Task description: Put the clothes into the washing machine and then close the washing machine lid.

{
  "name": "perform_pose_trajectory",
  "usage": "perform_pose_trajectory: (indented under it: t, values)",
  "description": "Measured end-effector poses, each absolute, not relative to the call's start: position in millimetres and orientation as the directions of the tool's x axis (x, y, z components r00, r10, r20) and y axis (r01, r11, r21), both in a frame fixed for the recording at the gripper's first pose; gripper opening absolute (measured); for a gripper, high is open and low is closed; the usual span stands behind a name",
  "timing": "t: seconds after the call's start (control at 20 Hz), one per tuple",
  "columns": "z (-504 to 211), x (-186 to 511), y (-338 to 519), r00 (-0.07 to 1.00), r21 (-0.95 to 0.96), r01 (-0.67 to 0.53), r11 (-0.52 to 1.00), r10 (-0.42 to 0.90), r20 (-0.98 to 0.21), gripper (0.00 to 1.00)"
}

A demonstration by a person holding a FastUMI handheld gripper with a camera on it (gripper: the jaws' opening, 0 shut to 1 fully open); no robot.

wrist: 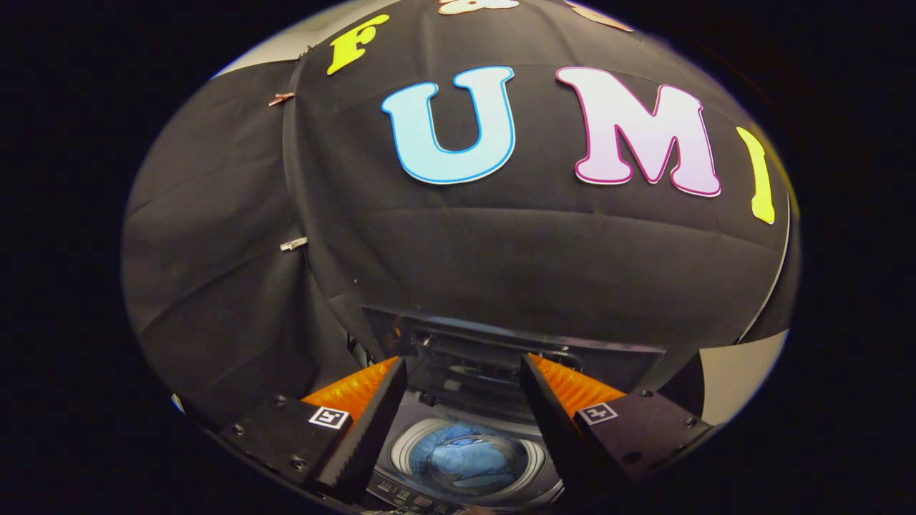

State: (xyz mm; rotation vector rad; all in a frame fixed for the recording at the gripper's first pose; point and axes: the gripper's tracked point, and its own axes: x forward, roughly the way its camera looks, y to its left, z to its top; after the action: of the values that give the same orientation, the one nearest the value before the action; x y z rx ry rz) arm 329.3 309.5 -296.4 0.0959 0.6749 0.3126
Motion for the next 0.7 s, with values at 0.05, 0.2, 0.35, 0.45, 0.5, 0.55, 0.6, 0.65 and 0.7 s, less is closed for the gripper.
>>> perform_pose_trajectory:
  t: [0.05, 0.2, 0.35, 0.45, 0.5, 0.55, 0.6, 0.65, 0.7]
  values:
    - [-293, 337, 308, 0.743, 0.191, -0.249, 0.950, 0.314, -0.592, 0.99]
    - [-298, 354, 301, 0.749, 0.188, -0.223, 0.957, 0.291, -0.596, 0.99]
    - [-305, 371, 297, 0.745, 0.210, -0.190, 0.959, 0.280, -0.605, 1.00]
    - [-311, 380, 295, 0.745, 0.209, -0.181, 0.961, 0.273, -0.609, 0.99]
    - [-316, 386, 292, 0.744, 0.201, -0.177, 0.963, 0.265, -0.613, 0.99]
    - [-320, 390, 289, 0.742, 0.197, -0.172, 0.965, 0.258, -0.618, 0.99]
    - [-324, 393, 287, 0.741, 0.196, -0.164, 0.967, 0.252, -0.623, 0.99]
    - [-327, 397, 285, 0.739, 0.198, -0.155, 0.968, 0.246, -0.628, 1.00]
    - [-329, 398, 283, 0.738, 0.201, -0.150, 0.968, 0.245, -0.629, 0.99]
